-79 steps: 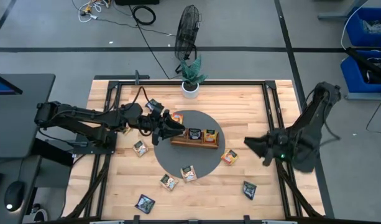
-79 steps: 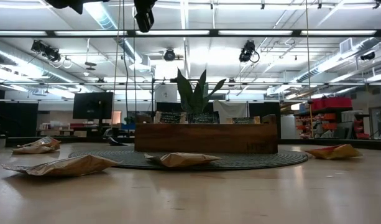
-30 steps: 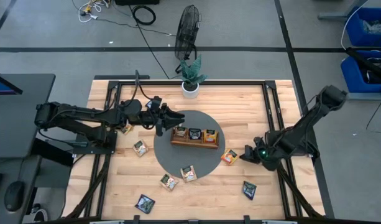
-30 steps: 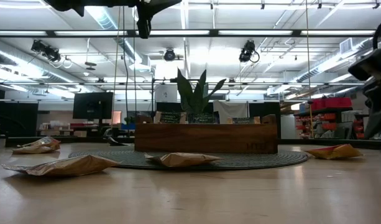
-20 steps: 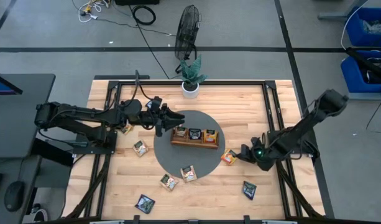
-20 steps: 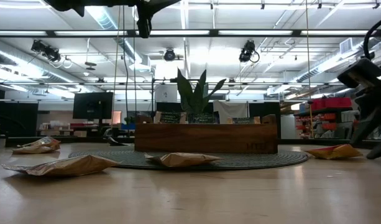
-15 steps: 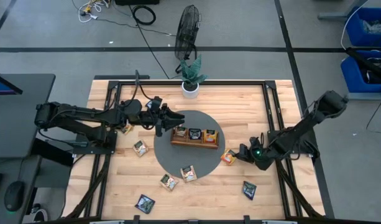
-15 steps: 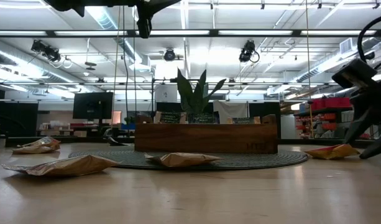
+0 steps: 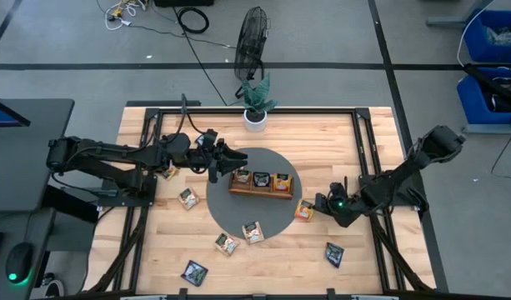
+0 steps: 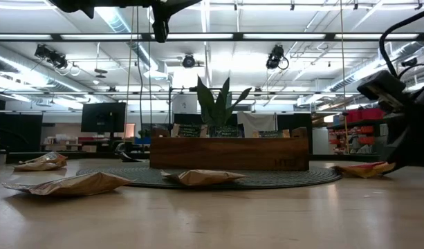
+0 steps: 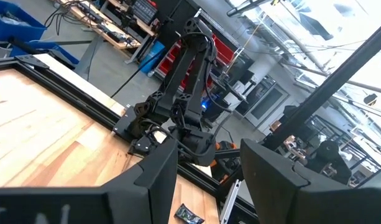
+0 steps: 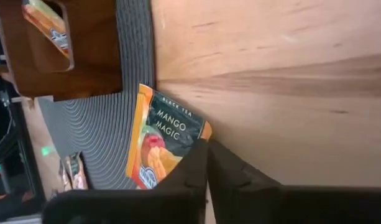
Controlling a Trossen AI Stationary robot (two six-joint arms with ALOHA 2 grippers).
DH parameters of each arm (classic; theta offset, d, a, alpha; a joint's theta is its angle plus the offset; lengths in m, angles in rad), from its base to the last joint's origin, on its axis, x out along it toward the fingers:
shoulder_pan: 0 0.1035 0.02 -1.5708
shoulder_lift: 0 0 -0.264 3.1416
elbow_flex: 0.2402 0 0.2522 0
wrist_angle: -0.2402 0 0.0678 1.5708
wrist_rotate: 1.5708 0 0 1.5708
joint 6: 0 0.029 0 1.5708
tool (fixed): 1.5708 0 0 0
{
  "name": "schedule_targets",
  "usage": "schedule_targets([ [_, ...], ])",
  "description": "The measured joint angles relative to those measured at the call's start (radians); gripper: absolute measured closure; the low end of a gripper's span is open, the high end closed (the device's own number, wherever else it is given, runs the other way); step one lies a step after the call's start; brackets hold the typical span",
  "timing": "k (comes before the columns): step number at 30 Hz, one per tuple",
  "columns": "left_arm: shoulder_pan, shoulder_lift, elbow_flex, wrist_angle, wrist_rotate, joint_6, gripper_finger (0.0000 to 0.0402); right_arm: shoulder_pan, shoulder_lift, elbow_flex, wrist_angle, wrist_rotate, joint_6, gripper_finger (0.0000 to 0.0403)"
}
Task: Pick & Place Tea
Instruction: Put the yellow tea bag into the right section of the wooden organizer
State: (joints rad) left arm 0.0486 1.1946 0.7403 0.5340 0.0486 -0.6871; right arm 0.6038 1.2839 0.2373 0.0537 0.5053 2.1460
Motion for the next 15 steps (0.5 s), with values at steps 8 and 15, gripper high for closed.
schedule_targets([
  [8, 0.0, 0.0, 0.0, 0.001, 0.0, -0.007, 0.022, -0.002, -0.006, 0.075, -0.061, 0.035, -0.079, 0.04],
  [15, 0.0, 0.0, 0.0, 0.001, 0.0, -0.007, 0.022, -0.001, -0.007, 0.291, -0.375, 0.044, -0.218, 0.0402],
])
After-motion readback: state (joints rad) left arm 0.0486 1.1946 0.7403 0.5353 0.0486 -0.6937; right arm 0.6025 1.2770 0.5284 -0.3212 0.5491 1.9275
